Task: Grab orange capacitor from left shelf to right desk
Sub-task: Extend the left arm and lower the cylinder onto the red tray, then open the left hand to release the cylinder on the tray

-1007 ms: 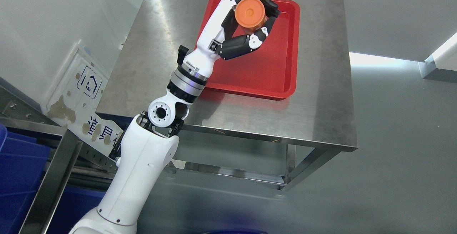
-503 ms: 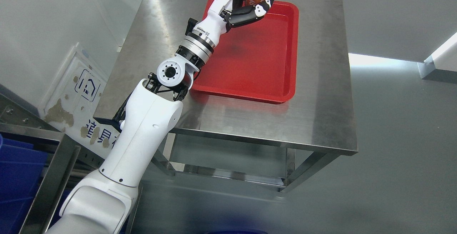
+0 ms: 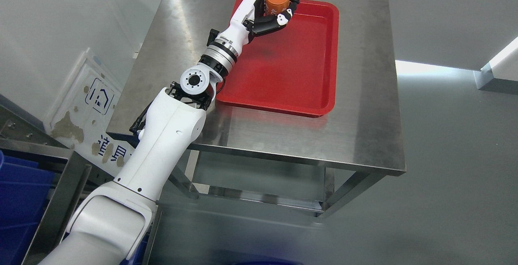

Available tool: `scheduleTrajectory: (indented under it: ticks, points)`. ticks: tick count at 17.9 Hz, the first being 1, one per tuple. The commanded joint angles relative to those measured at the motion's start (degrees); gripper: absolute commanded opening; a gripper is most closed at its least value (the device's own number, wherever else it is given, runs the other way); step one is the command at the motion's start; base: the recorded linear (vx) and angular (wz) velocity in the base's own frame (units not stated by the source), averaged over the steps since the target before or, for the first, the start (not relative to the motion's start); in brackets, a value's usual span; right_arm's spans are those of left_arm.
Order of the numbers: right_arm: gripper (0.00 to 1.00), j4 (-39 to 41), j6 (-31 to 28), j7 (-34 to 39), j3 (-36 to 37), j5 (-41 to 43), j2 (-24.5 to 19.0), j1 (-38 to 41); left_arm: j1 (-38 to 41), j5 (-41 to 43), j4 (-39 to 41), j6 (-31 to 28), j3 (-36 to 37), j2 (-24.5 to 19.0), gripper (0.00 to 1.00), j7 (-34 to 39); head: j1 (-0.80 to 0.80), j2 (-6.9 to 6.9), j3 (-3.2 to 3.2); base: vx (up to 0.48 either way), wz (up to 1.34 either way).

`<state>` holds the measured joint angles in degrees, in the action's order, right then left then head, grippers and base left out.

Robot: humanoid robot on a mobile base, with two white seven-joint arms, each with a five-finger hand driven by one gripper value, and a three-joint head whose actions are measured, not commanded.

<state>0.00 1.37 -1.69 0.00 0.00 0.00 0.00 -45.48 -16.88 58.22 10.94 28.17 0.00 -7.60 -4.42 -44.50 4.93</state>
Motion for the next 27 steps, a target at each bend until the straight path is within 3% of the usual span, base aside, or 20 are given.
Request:
scheduleTrajectory:
  ticks: [1, 6, 9, 11, 16, 21, 27]
  points:
    - [1.0, 1.0, -0.06, 0.02, 0.7, -0.18, 1.0, 1.14, -0.57, -0.17, -12.16, 0.13, 1.01, -1.0, 0.29, 0.04, 0.0, 0.0, 0.0, 0.0, 0.0]
    - [1.0, 1.0, -0.06, 0.02, 0.7, -0.18, 1.0, 1.14, -0.39, 0.19, -11.9, -0.22, 1.36, -1.0, 0.48, -0.13, 0.0, 0.0, 0.0, 0.0, 0.0]
    - [1.0, 1.0, 0.03, 0.02, 0.7, -0.18, 1.0, 1.14, -0.66, 0.19, -10.33, -0.22, 1.1, -1.0, 0.72, -0.13, 0.0, 0.0, 0.0, 0.0, 0.0]
    - [1.0, 1.0, 0.03, 0.02, 0.7, -0.18, 1.0, 1.14, -0.75, 0.1, -6.74, -0.22, -1.61, -1.0, 0.82, -0.04, 0.0, 0.0, 0.0, 0.0, 0.0]
    - [1.0, 1.0, 0.03, 0.02, 0.7, -0.18, 1.0, 1.14, -2.93, 0.1, 2.5, -0.3, -12.59, -1.0, 0.84, 0.04, 0.0, 0.0, 0.0, -0.001, 0.0]
    - [1.0, 1.0, 0.03, 0.02, 0.7, -0.18, 1.0, 1.14, -5.67, 0.18, 4.71, -0.74, -16.21, -1.0, 0.86, 0.13, 0.0, 0.0, 0.0, -0.001, 0.0]
    - [1.0, 1.0, -0.06, 0.02, 0.7, -0.18, 1.0, 1.14, 0.38, 12.05, 4.89, -11.54, -21.31, -1.0, 0.93, 3.12, 0.0, 0.0, 0.0, 0.0, 0.0]
